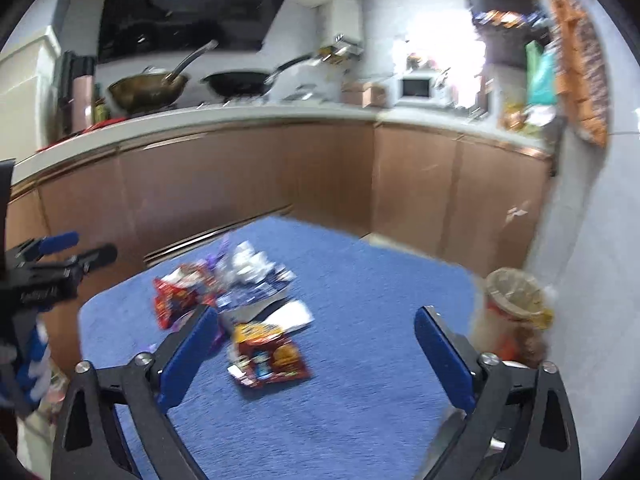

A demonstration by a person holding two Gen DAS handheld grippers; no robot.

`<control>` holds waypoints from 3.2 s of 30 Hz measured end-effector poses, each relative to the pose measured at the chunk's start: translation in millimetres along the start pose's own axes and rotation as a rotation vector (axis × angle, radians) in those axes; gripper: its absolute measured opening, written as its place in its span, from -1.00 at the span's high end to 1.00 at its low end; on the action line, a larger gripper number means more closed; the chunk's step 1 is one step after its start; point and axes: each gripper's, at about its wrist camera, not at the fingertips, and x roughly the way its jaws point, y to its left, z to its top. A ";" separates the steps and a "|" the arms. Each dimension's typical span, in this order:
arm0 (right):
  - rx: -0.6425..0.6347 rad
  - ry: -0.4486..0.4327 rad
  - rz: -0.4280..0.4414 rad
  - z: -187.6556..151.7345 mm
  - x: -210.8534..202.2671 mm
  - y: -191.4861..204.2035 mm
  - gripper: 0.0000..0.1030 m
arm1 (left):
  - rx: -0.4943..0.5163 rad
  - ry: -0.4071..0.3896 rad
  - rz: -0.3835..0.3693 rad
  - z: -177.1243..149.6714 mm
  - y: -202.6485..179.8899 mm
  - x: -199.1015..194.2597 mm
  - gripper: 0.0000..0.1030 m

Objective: Collect trash
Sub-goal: 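Grasp the red candy wrapper with left tool while right tool grasps the snack bag, then carry both held wrappers over the white trash bin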

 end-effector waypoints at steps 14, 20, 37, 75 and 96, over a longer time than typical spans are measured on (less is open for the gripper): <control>-0.084 0.260 0.249 -21.7 117.5 28.8 -0.74 | -0.035 0.250 -0.166 -42.4 55.9 74.9 -0.71; -0.094 0.314 0.260 -28.7 151.5 29.3 -0.74 | 0.056 0.288 -0.205 -32.3 29.8 127.5 -0.51; -0.006 0.421 0.295 -53.0 195.6 15.6 0.01 | 0.045 0.385 -0.242 -41.6 29.2 188.9 0.75; 0.437 0.066 -0.287 -81.5 9.0 -210.6 0.50 | 0.348 0.312 -0.668 73.4 -313.5 137.4 0.78; 0.637 0.275 -0.596 -199.0 98.5 -367.5 0.13 | 0.458 0.595 -0.723 -27.4 -594.6 286.2 0.04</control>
